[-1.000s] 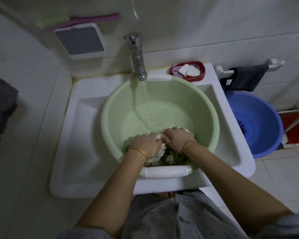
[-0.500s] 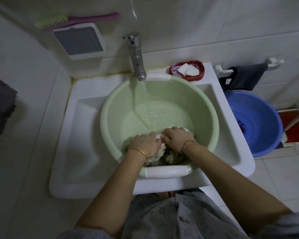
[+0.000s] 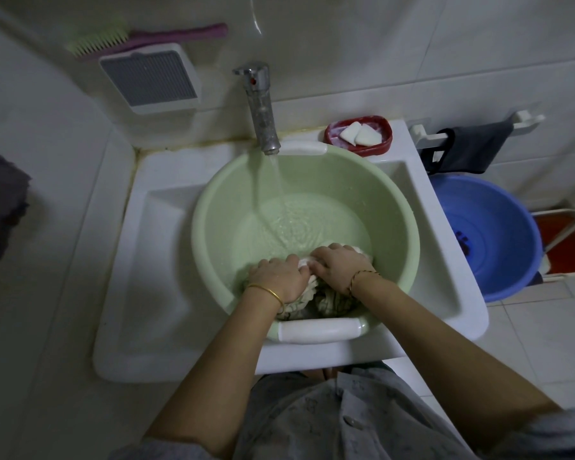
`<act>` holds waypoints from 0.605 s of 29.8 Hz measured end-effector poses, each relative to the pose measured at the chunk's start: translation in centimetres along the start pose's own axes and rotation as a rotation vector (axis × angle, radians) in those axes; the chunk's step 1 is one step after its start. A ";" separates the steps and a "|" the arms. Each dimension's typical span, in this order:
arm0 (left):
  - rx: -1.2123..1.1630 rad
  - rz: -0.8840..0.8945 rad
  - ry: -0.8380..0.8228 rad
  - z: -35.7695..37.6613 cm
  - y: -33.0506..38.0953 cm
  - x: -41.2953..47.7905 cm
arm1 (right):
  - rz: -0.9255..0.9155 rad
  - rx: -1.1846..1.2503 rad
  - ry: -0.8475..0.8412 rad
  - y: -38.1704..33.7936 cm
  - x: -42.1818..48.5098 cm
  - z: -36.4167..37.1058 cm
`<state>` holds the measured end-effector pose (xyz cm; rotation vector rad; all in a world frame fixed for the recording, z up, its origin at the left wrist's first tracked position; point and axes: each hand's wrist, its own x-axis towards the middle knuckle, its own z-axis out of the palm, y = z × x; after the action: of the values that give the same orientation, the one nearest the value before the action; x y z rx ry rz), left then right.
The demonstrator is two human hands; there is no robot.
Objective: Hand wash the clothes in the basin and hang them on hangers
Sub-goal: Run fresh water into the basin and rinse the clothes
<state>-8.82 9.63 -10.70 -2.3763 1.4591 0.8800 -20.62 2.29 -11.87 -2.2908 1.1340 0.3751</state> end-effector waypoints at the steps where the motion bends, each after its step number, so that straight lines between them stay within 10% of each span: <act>1: 0.000 0.000 -0.002 0.0 0.0 0.0 | 0.000 0.001 0.000 0.0 0.0 0.0; 18: 0.009 0.005 -0.002 -0.1 0.0 0.0 | 0.003 0.007 -0.003 0.0 0.0 -0.1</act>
<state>-8.82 9.58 -10.61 -2.3655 1.4663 0.8750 -20.62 2.30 -11.78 -2.2822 1.1355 0.3744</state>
